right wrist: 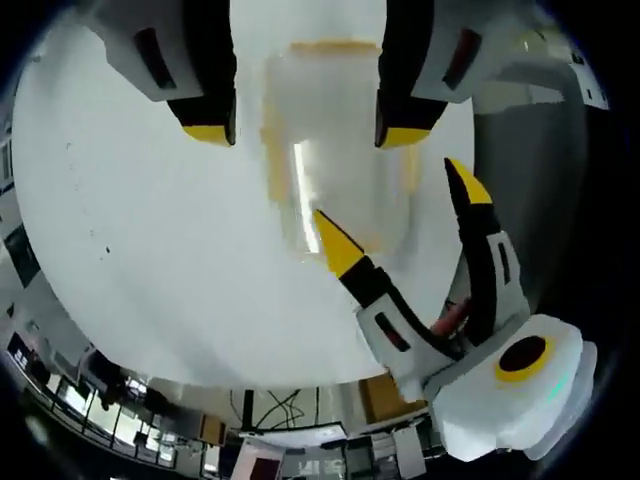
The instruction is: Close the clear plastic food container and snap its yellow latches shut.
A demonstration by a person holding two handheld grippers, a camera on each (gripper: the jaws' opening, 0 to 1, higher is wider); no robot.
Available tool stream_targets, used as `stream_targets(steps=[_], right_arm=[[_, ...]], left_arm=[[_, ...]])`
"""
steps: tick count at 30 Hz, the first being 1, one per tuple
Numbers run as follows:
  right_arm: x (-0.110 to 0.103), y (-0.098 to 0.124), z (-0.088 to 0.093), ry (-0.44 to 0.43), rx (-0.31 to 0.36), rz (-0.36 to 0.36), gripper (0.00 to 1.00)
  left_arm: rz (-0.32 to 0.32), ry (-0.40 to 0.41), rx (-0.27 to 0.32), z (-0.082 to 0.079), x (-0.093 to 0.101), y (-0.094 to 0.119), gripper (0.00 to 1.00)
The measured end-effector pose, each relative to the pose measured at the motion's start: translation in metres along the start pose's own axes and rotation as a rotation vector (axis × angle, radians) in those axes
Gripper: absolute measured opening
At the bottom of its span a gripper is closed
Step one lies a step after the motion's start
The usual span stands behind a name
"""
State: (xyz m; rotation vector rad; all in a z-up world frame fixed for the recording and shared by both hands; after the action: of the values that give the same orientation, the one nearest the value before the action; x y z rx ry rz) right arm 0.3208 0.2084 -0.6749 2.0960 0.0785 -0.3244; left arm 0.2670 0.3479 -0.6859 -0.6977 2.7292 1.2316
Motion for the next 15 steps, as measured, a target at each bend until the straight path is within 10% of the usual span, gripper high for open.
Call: stream_targets(steps=[15], right_arm=[[-0.031, -0.010, 0.028, 0.115, -0.186, 0.026, 0.74]], left_arm=[[0.014, -0.237, -0.133, 0.004, -0.017, -0.014, 0.72]])
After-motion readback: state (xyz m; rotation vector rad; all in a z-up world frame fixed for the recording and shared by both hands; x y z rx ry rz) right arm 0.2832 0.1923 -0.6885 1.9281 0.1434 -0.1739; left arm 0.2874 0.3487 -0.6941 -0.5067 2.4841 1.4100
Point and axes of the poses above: the point that each gripper's makers call its tool centre point, and the gripper's own axes: y roughly backward along the fingers, x roughly to its right, z roughly out of its underside, the point moved 10 cm from there along y, roughly backward along the fingers, and after that the axes turned 13 degrees about -z, right-handed, at the moved point
